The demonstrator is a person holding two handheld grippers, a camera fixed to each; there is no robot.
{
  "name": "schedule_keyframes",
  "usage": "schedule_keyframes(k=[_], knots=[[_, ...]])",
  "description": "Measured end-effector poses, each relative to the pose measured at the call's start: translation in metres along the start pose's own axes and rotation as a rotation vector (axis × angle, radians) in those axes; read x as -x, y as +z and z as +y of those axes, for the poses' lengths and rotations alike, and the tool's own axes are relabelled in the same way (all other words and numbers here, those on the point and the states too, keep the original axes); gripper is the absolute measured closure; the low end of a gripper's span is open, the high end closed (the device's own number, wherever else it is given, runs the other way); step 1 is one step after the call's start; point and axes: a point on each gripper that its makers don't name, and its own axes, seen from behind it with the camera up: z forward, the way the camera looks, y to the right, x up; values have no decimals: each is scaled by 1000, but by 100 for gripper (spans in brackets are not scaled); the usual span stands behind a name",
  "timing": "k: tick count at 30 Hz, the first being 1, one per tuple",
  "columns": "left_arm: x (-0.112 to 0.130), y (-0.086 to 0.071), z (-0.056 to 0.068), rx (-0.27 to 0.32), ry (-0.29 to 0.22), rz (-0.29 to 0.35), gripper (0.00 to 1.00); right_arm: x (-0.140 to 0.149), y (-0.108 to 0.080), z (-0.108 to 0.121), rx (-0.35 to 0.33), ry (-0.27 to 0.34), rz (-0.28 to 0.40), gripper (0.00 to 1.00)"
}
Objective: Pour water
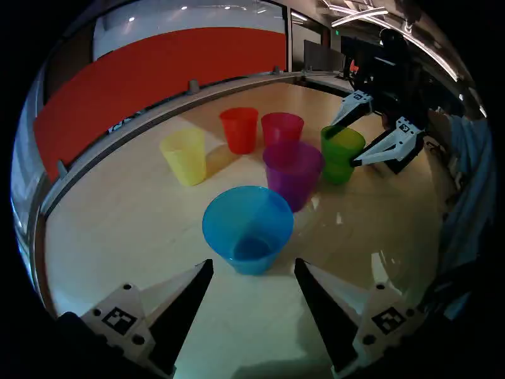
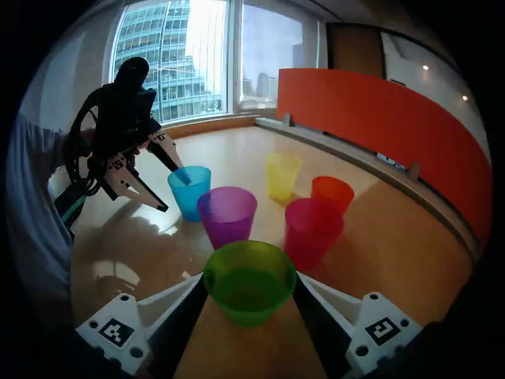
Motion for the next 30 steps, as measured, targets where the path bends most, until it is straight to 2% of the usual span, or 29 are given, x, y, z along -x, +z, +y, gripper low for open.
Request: schedule_keyframes(k=[10, 20, 30], knots=[[0, -7, 1, -12, -26, 23, 4, 5, 0, -1, 20, 4, 8, 8], [-3, -13, 3, -20, -49, 37, 4, 8, -4, 0, 45, 9, 4, 1], [-2, -29, -5, -62, -82, 67, 4, 21, -30, 5, 89, 28, 5, 0]])
